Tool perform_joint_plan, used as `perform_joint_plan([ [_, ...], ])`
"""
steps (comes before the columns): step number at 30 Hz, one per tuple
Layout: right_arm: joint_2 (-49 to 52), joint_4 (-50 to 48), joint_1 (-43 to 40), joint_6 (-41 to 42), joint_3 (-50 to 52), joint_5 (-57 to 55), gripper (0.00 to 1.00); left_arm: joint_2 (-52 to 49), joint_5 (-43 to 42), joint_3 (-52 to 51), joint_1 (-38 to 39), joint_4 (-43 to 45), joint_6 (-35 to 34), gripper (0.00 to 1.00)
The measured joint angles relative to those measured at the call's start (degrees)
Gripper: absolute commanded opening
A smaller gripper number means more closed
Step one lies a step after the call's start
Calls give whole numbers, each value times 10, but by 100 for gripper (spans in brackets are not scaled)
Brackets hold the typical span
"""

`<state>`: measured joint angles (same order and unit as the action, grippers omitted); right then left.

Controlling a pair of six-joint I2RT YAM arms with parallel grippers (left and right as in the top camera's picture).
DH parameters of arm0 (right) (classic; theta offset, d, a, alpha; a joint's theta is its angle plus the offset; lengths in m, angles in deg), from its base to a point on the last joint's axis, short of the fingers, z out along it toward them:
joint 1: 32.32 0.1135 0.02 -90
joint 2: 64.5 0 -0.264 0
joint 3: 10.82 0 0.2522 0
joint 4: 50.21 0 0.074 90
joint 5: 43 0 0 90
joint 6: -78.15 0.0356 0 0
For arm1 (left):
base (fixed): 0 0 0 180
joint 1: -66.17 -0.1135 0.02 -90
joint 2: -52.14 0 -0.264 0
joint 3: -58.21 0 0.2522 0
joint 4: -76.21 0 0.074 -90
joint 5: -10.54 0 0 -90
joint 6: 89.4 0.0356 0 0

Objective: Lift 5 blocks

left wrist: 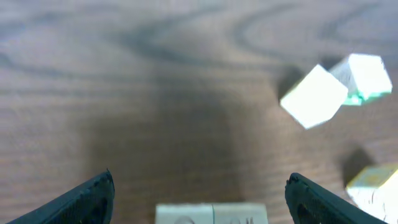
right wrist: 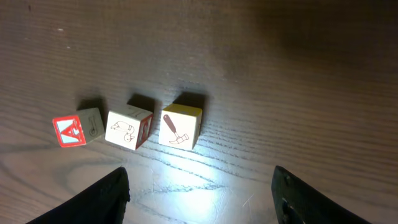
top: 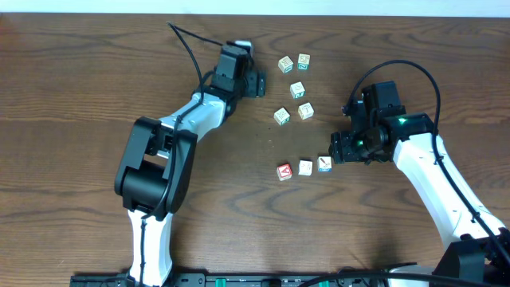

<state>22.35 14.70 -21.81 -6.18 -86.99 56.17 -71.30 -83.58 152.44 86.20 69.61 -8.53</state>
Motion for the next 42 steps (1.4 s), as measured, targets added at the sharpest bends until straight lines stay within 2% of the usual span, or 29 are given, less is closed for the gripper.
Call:
perform_joint_plan([
  [7, 0, 13, 0, 0, 0, 0, 66, 0, 32, 11, -20, -21, -1, 88],
  [22, 0, 15, 0, 0, 0, 0, 63, 0, 45, 11, -49, -90, -1, 88],
  [42, 0, 15, 0, 3, 0, 0, 60, 0, 31, 11, -48, -61, 0, 88],
])
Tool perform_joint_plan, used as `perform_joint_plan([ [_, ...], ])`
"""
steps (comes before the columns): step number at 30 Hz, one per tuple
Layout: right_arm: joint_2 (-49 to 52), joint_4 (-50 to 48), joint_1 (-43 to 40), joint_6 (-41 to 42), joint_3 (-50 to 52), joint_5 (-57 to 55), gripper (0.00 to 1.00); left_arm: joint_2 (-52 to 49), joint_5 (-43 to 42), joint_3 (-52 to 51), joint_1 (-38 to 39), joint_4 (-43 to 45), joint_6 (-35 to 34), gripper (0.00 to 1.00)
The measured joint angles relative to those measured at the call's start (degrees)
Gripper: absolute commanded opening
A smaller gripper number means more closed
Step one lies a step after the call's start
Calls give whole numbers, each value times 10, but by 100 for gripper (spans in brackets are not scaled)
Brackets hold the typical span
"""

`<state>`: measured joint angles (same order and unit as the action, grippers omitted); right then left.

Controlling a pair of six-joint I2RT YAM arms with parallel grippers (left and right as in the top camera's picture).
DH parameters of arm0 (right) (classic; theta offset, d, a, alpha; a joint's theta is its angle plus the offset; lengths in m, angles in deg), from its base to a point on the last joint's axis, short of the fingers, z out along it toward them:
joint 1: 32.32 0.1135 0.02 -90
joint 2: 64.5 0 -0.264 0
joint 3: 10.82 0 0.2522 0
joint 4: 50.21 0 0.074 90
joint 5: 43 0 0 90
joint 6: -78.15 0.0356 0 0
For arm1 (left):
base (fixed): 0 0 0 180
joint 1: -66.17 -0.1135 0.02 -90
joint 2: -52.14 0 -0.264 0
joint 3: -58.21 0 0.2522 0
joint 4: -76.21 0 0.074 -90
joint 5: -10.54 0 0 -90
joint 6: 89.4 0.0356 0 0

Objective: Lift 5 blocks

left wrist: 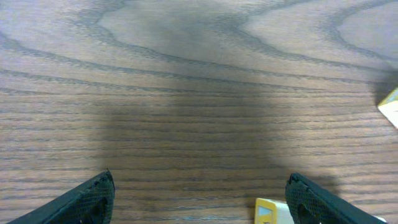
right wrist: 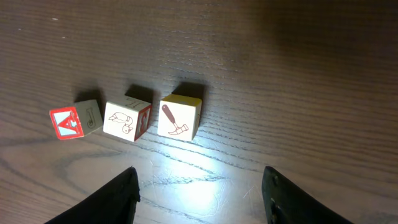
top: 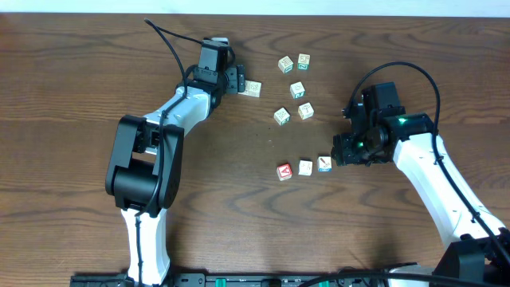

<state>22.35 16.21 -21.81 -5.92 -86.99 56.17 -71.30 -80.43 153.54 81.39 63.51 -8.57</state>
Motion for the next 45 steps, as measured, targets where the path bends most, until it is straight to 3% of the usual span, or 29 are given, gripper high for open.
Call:
perform_joint_plan([
  [15, 0, 2, 0, 11, 0, 0, 57, 0, -8, 8, 3, -54, 0, 88],
  [19, 0, 2, 0, 11, 0, 0, 57, 0, -23, 16, 3, -79, -1, 80],
  [25, 0, 2, 0, 11, 0, 0, 57, 2, -39, 21, 4, -107, -1, 80],
  [30, 0, 2, 0, 11, 0, 0, 57, 2, -39, 18, 7, -79, 1, 87],
  [38, 0, 1, 0, 11, 0, -2, 57, -1, -26, 13, 13, 32, -26, 88],
  [45, 0, 1, 0, 11, 0, -3, 56, -20, -12, 18, 13, 42, -31, 88],
])
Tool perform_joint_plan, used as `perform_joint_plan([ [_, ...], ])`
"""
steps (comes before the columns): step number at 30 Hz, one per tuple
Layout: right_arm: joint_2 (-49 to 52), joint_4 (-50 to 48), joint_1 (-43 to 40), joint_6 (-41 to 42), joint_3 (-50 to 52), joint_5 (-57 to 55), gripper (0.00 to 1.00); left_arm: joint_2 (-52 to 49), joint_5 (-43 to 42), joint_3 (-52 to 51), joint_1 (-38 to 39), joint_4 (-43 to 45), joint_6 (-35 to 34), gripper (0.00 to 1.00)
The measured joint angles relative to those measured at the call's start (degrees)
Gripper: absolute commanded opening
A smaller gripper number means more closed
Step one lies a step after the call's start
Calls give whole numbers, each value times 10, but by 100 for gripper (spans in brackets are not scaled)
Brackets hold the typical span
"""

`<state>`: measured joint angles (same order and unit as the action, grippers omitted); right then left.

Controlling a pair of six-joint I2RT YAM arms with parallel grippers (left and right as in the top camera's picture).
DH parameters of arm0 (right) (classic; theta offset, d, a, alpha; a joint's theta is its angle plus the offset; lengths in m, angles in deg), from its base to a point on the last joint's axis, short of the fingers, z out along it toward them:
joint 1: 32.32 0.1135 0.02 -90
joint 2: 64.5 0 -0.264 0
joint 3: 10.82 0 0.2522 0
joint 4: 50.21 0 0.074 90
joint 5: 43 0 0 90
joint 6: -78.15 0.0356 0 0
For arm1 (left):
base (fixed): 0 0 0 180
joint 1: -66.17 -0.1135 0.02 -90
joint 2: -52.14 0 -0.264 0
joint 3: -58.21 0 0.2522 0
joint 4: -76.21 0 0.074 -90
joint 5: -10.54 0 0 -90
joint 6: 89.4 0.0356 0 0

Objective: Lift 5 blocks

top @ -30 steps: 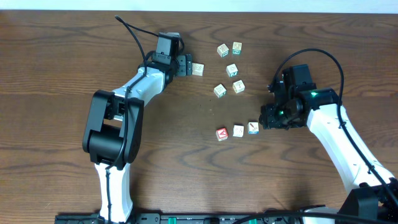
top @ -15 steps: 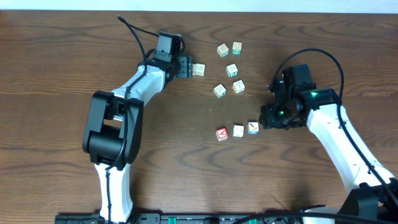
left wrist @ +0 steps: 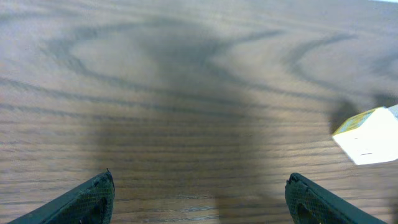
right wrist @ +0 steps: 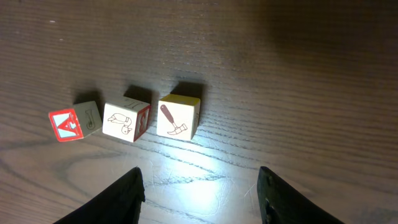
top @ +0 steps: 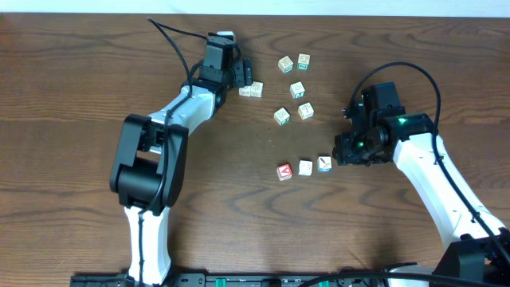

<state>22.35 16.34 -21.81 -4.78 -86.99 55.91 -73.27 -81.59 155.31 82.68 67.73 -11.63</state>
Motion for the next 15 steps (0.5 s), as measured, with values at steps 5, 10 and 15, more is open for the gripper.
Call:
perform_joint_plan([
  [5, 0, 0, 0, 0, 0, 0, 56, -38, 7, 6, 1, -3, -5, 56],
  [10, 0, -2, 0, 0, 0, -2, 55, -38, 11, 9, 1, -25, -8, 27],
  [15, 0, -2, 0, 1, 0, -2, 54, -34, 11, 19, 1, -76, -9, 23],
])
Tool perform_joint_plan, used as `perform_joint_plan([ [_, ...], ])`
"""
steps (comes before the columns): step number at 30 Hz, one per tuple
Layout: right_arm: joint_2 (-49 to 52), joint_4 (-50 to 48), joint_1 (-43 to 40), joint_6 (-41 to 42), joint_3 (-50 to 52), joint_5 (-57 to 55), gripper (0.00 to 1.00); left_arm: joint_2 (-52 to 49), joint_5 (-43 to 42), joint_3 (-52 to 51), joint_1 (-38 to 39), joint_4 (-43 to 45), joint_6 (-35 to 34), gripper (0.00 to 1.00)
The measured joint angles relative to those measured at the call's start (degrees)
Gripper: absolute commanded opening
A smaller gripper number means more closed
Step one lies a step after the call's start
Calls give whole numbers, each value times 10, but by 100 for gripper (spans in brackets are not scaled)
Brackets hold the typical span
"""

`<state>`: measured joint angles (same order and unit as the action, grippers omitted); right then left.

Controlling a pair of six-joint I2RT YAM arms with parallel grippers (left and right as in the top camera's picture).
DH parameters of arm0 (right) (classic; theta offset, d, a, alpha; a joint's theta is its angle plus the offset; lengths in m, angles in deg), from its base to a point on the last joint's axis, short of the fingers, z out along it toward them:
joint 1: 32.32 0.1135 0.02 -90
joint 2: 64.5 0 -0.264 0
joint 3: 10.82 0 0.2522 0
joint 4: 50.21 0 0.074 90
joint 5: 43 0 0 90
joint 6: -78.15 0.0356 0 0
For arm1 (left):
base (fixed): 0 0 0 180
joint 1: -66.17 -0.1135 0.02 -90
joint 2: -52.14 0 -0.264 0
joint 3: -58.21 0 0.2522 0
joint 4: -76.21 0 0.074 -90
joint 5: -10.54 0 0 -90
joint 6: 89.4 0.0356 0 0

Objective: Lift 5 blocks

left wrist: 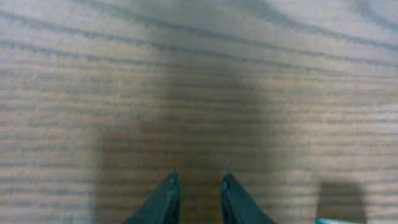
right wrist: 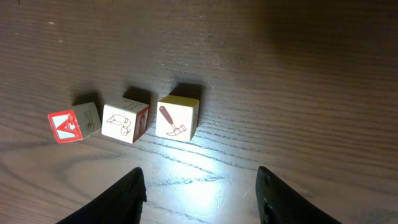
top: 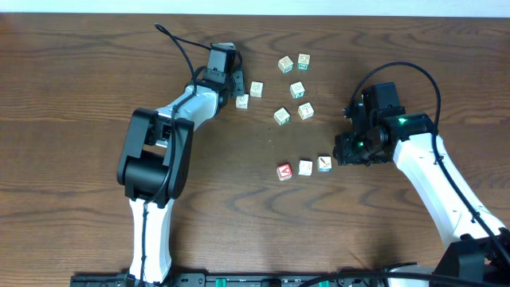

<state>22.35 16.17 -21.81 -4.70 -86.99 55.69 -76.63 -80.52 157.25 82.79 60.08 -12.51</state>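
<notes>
Several small picture blocks lie on the wooden table (top: 80, 159). Two pale blocks (top: 256, 88) (top: 241, 101) sit just right of my left gripper (top: 234, 86). In the left wrist view the left gripper (left wrist: 199, 194) is shut over bare wood with nothing between its fingers. My right gripper (right wrist: 199, 199) stands open, just short of a row of three: the hammer block (right wrist: 178, 118), a middle block (right wrist: 125, 122) and the red A block (right wrist: 64, 127). In the overhead view the right gripper (top: 341, 151) is right of that row (top: 305, 167).
Five more blocks form a loose cluster in the upper middle of the table, among them one at the top (top: 285, 64), its neighbour (top: 304, 60) and a lower one (top: 281, 116). A teal block corner (left wrist: 336, 221) shows at the left wrist view's lower edge.
My left gripper has shut, with nothing in it. The two pale blocks beside it, side by side before, now lie apart, one lower and to the left. The right arm has not moved.
My left gripper stood open over the pale blocks, which showed between its fingers. Then it was drawn back left, still open, with the blocks lying on the table. Later it was open beside them, and now it is shut on nothing. The right gripper stayed open before the row.
</notes>
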Motion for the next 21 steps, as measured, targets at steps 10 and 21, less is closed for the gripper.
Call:
perform_joint_plan([
  [10, 0, 0, 0, 0, 0, -2, 54, 28, -25, 3, 1, -90, 2, 64],
  [21, 0, 0, 0, 0, 0, -7, 55, 113, -33, -2, 4, -180, 35, 70],
])
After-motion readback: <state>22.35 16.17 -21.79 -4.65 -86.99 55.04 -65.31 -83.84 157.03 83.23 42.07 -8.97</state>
